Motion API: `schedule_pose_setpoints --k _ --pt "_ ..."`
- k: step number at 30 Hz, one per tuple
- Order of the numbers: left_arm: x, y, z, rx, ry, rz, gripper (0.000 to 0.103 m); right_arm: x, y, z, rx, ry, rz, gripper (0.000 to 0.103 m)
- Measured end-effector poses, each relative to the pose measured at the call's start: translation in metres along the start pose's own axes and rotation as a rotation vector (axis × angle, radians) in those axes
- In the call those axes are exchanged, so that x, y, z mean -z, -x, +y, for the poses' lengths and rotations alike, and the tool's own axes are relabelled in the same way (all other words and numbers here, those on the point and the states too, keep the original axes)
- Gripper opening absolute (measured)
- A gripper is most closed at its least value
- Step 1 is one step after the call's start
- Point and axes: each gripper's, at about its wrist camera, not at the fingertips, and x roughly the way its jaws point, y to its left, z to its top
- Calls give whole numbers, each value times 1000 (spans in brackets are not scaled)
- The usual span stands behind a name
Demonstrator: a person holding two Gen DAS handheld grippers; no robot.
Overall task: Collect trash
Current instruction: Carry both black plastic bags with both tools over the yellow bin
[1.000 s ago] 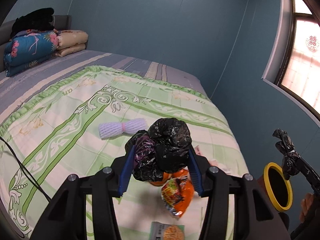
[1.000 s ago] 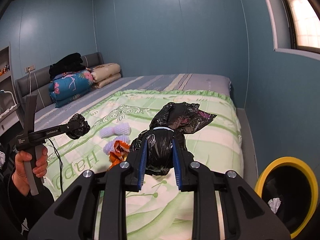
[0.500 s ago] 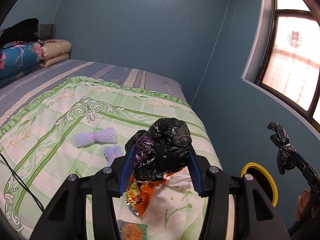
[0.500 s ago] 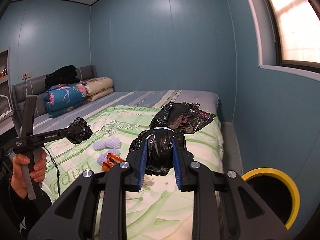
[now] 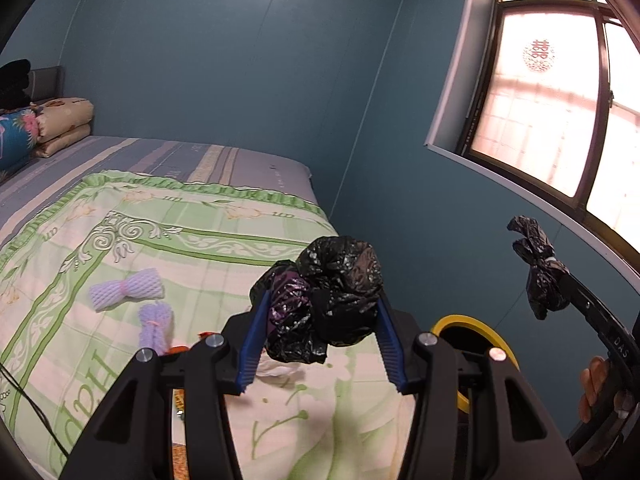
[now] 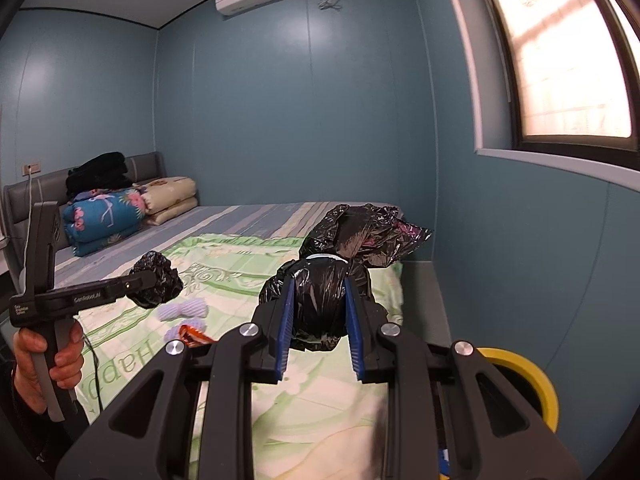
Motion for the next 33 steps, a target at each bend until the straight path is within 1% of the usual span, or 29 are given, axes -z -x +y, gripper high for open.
schedule_pose_setpoints --k 9,13,27,33 --pt "-1 -24 -51 75 -52 27 47 -7 19 -31 68 -19 -36 23" --pt "-1 -34 -73 111 -79 37 47 -7 24 -48 94 -30 -39 23" --pt "5 -75 -159 238 -155 83 47 6 35 -104 202 -84 -34 23" --pt "15 -100 -189 281 -183 125 47 15 33 -127 241 -111 -18 23"
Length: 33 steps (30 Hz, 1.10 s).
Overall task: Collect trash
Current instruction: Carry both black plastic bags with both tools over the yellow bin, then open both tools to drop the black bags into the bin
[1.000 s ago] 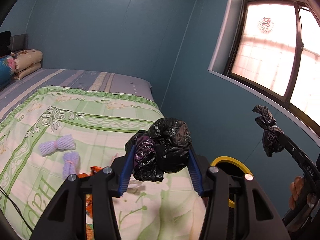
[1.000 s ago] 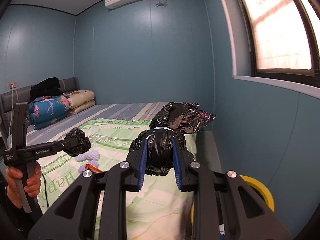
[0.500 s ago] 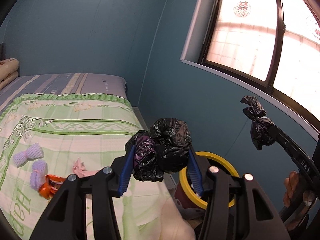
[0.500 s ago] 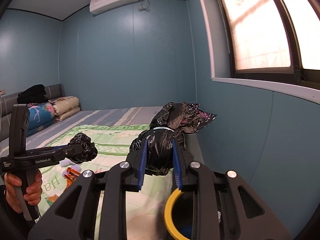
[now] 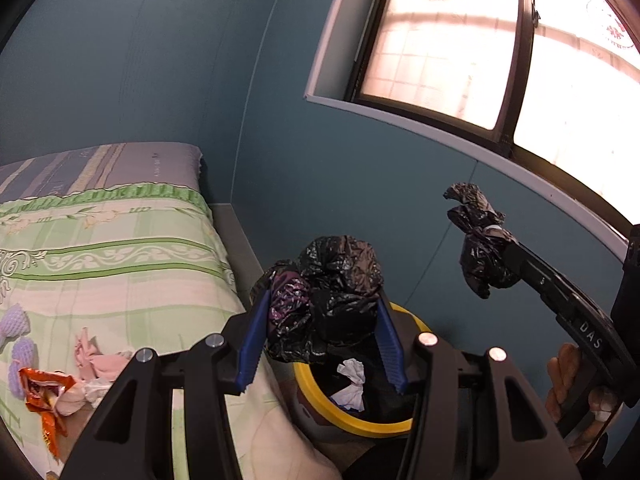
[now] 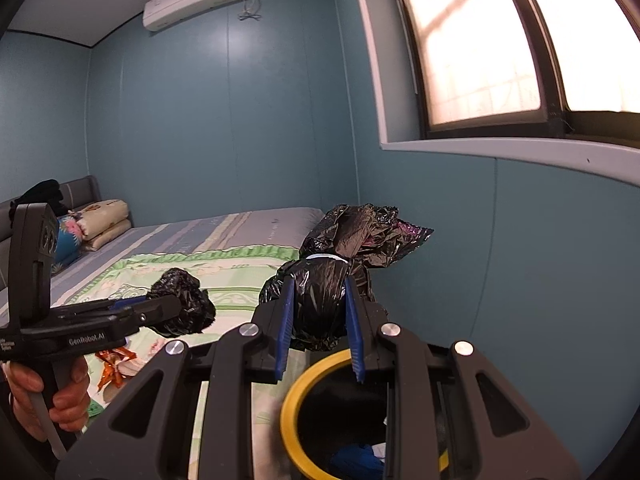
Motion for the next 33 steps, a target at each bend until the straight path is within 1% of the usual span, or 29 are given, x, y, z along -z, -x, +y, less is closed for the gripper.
schedule_pose_setpoints --k 4,8,16,19,25,29,33 --pt "9 -25 -9 2 -21 37 47 5 -10 -13 23 -18 21 23" --pt "16 -46 -12 23 -2 78 47 15 -22 -27 50 -29 58 23" --pt "28 -90 -24 39 -29 147 47 30 -47 -47 84 -72 118 23" --pt "36 -108 -25 44 -30 184 47 38 -56 -55 97 -89 148 23" --pt "50 -134 -26 42 -18 237 47 50 -74 -67 118 -116 193 23" --pt "63 -150 -26 46 9 281 47 60 -86 -78 123 -141 232 23" --pt "71 -163 -29 40 5 309 47 69 -94 -82 122 -156 258 23"
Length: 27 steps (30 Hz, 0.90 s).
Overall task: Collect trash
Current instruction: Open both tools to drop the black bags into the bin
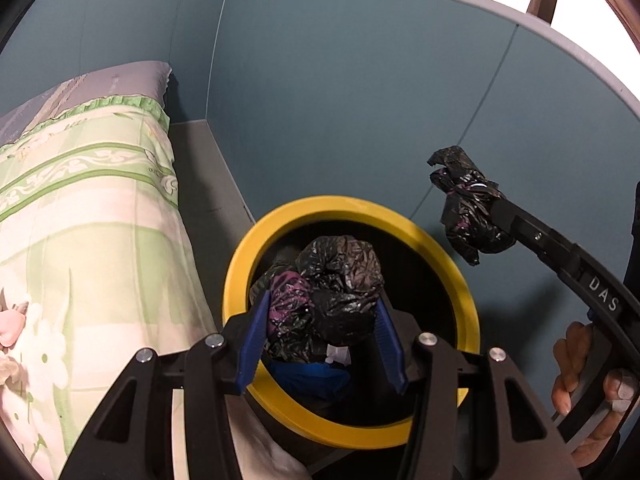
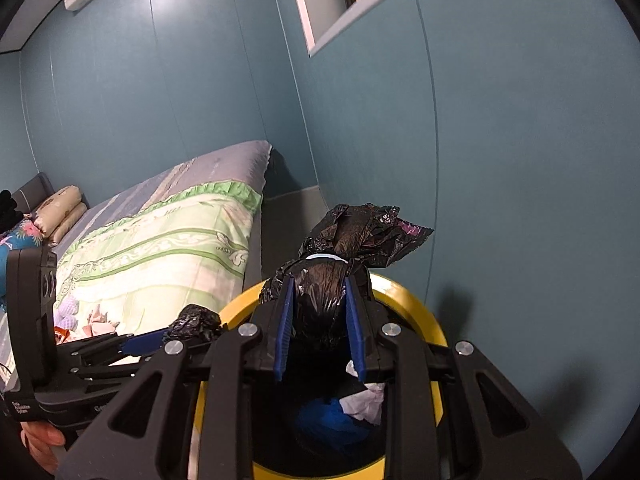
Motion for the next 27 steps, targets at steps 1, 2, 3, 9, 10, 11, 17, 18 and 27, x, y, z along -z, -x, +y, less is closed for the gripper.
schedule_pose_setpoints --k 1,2,3,9,10,11,17,18,27 --pt "1 -2 -1 1 -2 6 47 1 -2 0 -2 -3 6 23" --pt "2 -5 -3 4 -6 13 47 1 -4 0 -2 -5 11 24" --pt "2 -7 -4 11 -8 19 47 2 -5 -2 -4 -6 13 24" --pt "4 -20 -5 23 -3 38 49 1 -10 -5 -5 -11 16 28" --pt "5 -20 -5 18 -4 38 51 1 -10 -6 -2 -17 16 33" --pt "7 -17 -7 13 -2 37 54 1 -10 -8 0 -22 16 35" --pt "7 -13 3 16 40 24 74 1 -10 -16 17 -64 7 46" --pt "7 -11 4 11 40 18 77 1 -9 -17 22 -64 5 46" --pt "-2 22 26 -10 90 -51 83 -5 6 -5 11 -43 -27 48"
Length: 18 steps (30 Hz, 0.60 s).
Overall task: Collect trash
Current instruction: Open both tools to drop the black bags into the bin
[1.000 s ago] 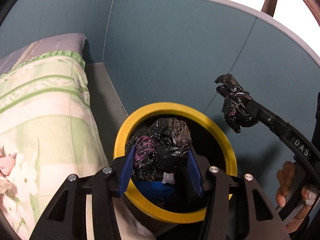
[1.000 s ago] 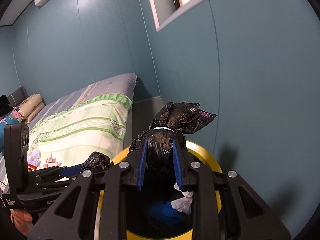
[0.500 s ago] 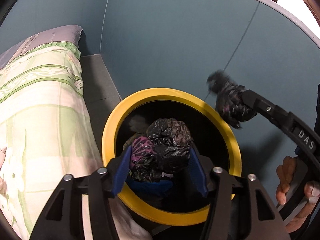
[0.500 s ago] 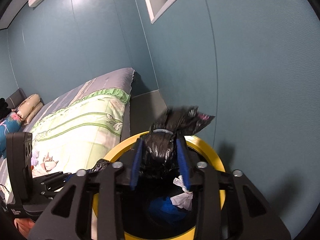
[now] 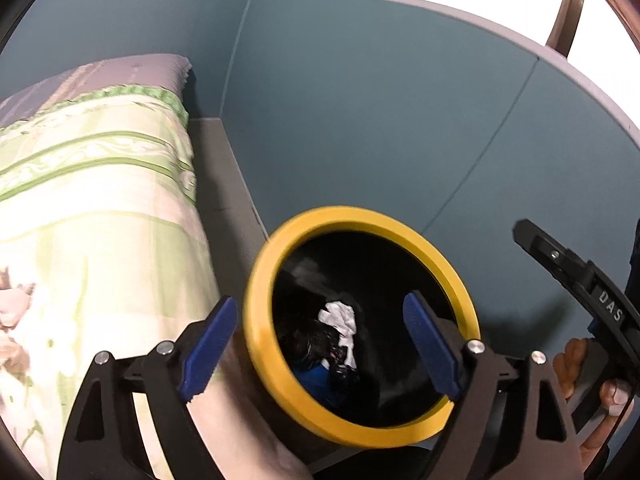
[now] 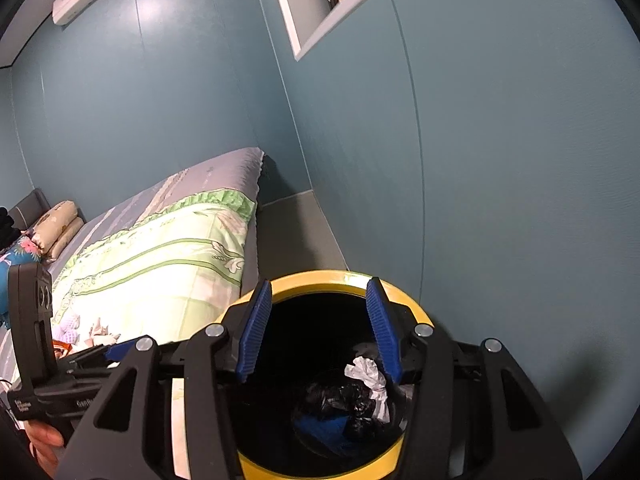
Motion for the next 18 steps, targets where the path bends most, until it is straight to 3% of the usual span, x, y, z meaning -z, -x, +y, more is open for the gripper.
schedule_pose_setpoints --k 13,18 --pt "-7 107 74 -129 65 -159 91 -17 29 68 -109 114 -67 69" --pt "-8 159 105 -171 98 -226 93 -20 35 109 -174 166 -81 71"
